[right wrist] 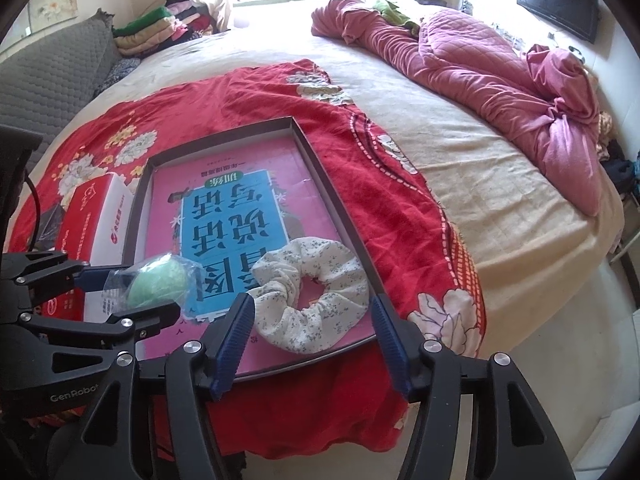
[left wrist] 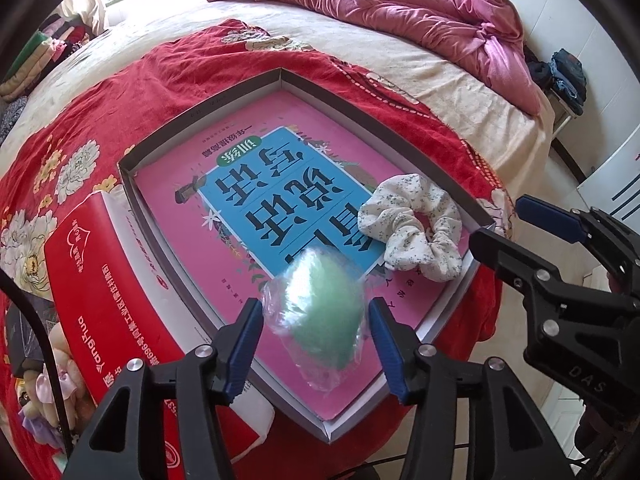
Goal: Organize soft objects
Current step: 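Release the scrunchie into the tray with right tool while left tool lowers and releases ball, then withdraw both tools from the tray back toward the pile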
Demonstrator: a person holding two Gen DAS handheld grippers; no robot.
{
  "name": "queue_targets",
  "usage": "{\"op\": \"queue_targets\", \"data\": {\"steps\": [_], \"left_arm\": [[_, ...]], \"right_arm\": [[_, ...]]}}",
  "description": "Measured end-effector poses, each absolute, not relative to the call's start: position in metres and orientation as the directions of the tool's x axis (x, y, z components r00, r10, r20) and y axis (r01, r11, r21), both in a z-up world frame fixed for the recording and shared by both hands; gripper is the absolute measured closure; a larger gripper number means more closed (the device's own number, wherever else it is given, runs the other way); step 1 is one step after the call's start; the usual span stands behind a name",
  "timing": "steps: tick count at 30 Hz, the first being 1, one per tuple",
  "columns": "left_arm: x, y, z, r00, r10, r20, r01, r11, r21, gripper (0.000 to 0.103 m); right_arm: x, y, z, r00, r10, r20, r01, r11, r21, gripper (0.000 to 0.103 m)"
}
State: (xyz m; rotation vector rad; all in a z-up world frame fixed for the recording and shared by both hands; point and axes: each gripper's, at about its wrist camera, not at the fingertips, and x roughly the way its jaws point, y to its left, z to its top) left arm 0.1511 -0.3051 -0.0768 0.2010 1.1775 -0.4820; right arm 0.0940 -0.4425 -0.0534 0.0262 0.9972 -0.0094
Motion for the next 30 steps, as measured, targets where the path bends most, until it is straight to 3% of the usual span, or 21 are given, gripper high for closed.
{"op": "queue_targets", "data": {"steps": [19,22,30], "left_arm": [[0.138,-0.276,-0.034,0.361,-0.315,-0.877,0.441,0.887,-0.137,0.034],[0.135,-0.269,-0.027,0.382,-0.313,-0.869,0.434,0.891,-0.131,0.032],[0.124,-0.258,-0.009,0.428,-0.308,-0.85,0.425,0.898,-0.112,0.029]], "right_arm": [[0.088,-0.434,-0.038,0.567,-0.03,-0.823,0.033,0.999,-0.014,0.04],[0.087,-0.432,-0.034,0.574,-0.036,-0.818,0.036,0.999,-0.019,0.03],[0.082,-0.426,-0.021,0.595,-0.052,-0.802,0.043,0.999,-0.034,0.029]]}}
